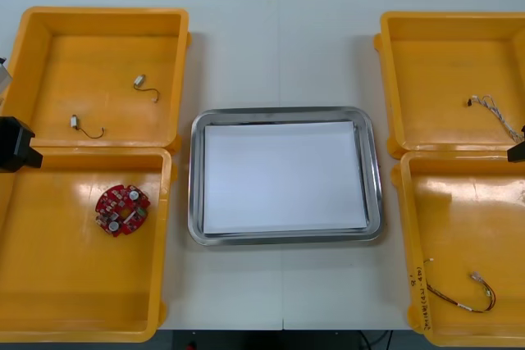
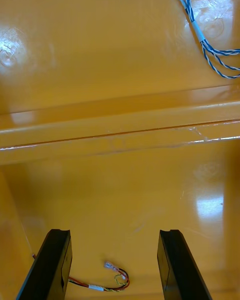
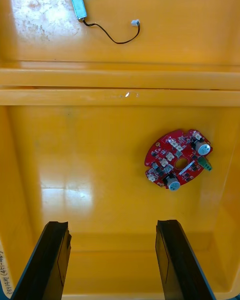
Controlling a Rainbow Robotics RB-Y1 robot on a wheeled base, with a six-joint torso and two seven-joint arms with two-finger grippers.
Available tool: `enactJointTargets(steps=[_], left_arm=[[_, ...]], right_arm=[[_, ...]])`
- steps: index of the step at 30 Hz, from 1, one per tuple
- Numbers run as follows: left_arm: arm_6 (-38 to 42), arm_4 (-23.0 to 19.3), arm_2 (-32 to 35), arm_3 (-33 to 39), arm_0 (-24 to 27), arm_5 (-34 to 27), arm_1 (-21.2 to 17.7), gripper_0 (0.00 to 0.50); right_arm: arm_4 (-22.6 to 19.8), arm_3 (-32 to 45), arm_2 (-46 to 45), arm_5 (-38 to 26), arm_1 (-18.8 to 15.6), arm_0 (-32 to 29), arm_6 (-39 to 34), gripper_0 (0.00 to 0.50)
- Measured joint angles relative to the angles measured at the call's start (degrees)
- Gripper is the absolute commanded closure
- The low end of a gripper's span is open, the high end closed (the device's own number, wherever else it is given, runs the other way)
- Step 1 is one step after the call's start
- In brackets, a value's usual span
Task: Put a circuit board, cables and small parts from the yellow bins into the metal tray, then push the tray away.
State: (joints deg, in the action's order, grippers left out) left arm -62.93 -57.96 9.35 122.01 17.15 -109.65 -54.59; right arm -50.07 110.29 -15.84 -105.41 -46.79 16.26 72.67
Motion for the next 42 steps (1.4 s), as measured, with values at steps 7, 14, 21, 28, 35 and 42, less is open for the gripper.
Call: enactJointTargets(steps=[7, 14, 21, 28, 35, 42], left_arm=[[0.00, 0.00, 0.00, 0.00, 0.00, 0.00, 0.00, 0.000], [0.00, 0.00, 0.00, 0.00, 0.00, 0.00, 0.00, 0.000], [0.00, 0.00, 0.00, 0.00, 0.00, 0.00, 0.00, 0.000], [0.00, 0.00, 0.00, 0.00, 0.00, 0.00, 0.00, 0.000], [0.00, 0.00, 0.00, 0.00, 0.00, 0.00, 0.00, 0.000], [0.00, 0.00, 0.00, 0.00, 0.00, 0.00, 0.00, 0.000]], right_arm=[[0.00, 0.00, 0.00, 0.00, 0.00, 0.00, 0.00, 0.000], [0.00, 0.00, 0.00, 0.00, 0.00, 0.00, 0.00, 0.000], [0.00, 0.00, 0.00, 0.00, 0.00, 0.00, 0.00, 0.000], [0.00, 0.00, 0.00, 0.00, 0.00, 0.00, 0.00, 0.000], [0.00, 0.00, 0.00, 0.00, 0.00, 0.00, 0.00, 0.000], [0.00, 0.00, 0.00, 0.00, 0.00, 0.00, 0.00, 0.000]])
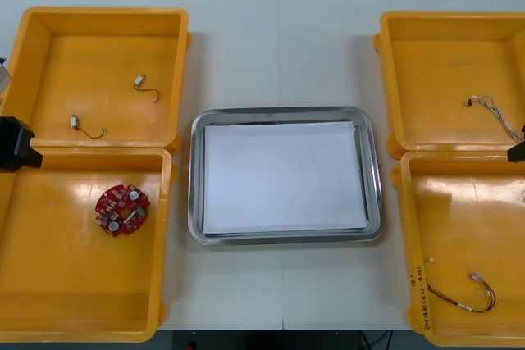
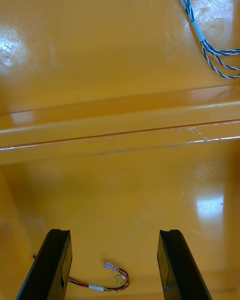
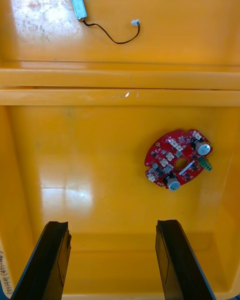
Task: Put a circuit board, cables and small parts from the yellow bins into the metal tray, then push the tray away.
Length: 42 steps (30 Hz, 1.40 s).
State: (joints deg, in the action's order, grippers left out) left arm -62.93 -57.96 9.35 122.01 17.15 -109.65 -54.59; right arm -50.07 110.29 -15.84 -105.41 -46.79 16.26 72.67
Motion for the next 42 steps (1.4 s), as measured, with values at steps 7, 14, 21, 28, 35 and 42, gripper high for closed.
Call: enactJointTargets(steps=[7, 14, 21, 28, 35, 42], left_arm=[[0.00, 0.00, 0.00, 0.00, 0.00, 0.00, 0.00, 0.000], [0.00, 0.00, 0.00, 0.00, 0.00, 0.00, 0.00, 0.000], [0.00, 0.00, 0.00, 0.00, 0.00, 0.00, 0.00, 0.000], [0.00, 0.00, 0.00, 0.00, 0.00, 0.00, 0.00, 0.000], [0.00, 0.00, 0.00, 0.00, 0.00, 0.00, 0.00, 0.000], [0.00, 0.00, 0.00, 0.00, 0.00, 0.00, 0.00, 0.000]], right_arm=[[0.00, 0.00, 0.00, 0.00, 0.00, 0.00, 0.00, 0.000], [0.00, 0.00, 0.00, 0.00, 0.00, 0.00, 0.00, 0.000], [0.00, 0.00, 0.00, 0.00, 0.00, 0.00, 0.00, 0.000], [0.00, 0.00, 0.00, 0.00, 0.00, 0.00, 0.00, 0.000], [0.00, 0.00, 0.00, 0.00, 0.00, 0.00, 0.00, 0.000], [0.00, 0.00, 0.00, 0.00, 0.00, 0.00, 0.00, 0.000]])
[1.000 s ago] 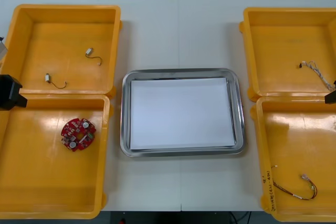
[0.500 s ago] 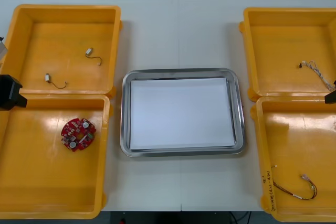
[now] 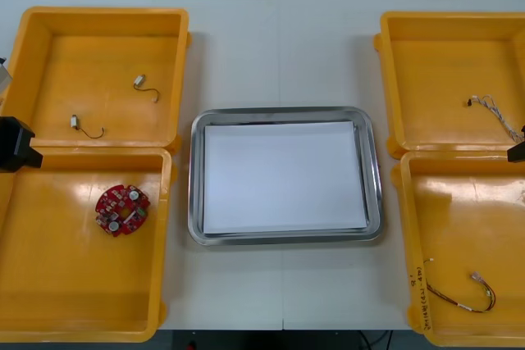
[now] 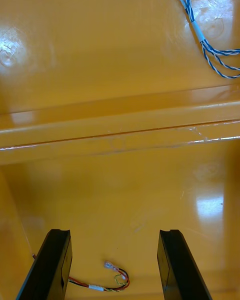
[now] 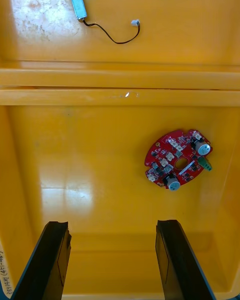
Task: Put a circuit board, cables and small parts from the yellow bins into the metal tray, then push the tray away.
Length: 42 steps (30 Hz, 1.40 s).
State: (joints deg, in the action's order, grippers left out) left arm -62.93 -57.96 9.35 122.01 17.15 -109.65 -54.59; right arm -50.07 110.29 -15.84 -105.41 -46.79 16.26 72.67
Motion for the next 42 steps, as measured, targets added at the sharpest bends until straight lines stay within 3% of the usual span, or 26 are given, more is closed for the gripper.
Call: enactJointTargets(steps=[42], left_arm=[[0.00, 0.00, 0.00, 0.00, 0.00, 0.00, 0.00, 0.000]], right_arm=[[0.00, 0.00, 0.00, 0.00, 0.00, 0.00, 0.00, 0.000]])
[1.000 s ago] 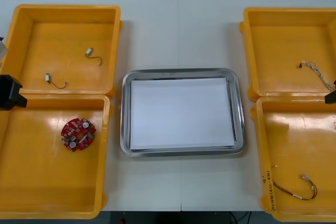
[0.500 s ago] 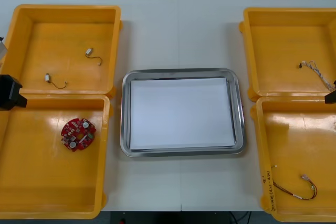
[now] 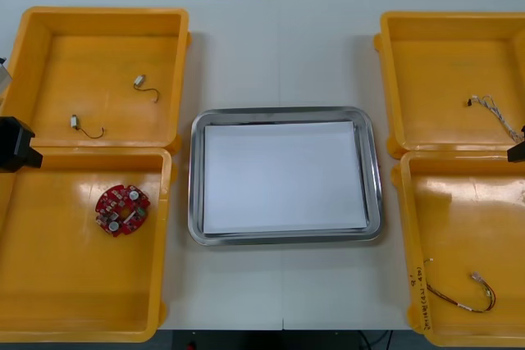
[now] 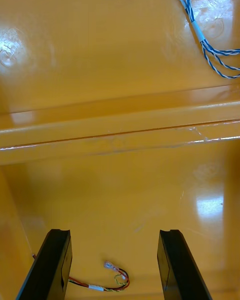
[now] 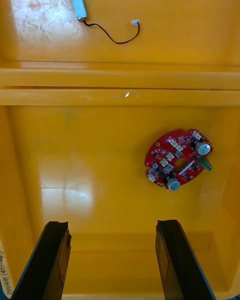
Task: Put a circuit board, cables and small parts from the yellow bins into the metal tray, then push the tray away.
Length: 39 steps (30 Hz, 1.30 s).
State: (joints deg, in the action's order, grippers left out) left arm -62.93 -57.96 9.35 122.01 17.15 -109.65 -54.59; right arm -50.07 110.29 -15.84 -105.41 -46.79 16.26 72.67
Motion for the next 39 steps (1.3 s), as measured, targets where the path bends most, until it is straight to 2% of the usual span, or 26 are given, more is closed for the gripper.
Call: enactJointTargets(steps=[33, 39], left_arm=[[0.00, -0.98, -0.01, 0.00, -0.57, 0.00, 0.02, 0.000], [0.00, -1.87, -0.01, 0.10, -0.56, 0.00, 0.02, 0.000]], right_arm=[[0.00, 0.00, -0.14, 0.04, -0.06, 0.01, 0.00, 0.000], [-0.20, 0.64, -2.04, 3.72, -0.67, -0.06, 0.00, 0.000]])
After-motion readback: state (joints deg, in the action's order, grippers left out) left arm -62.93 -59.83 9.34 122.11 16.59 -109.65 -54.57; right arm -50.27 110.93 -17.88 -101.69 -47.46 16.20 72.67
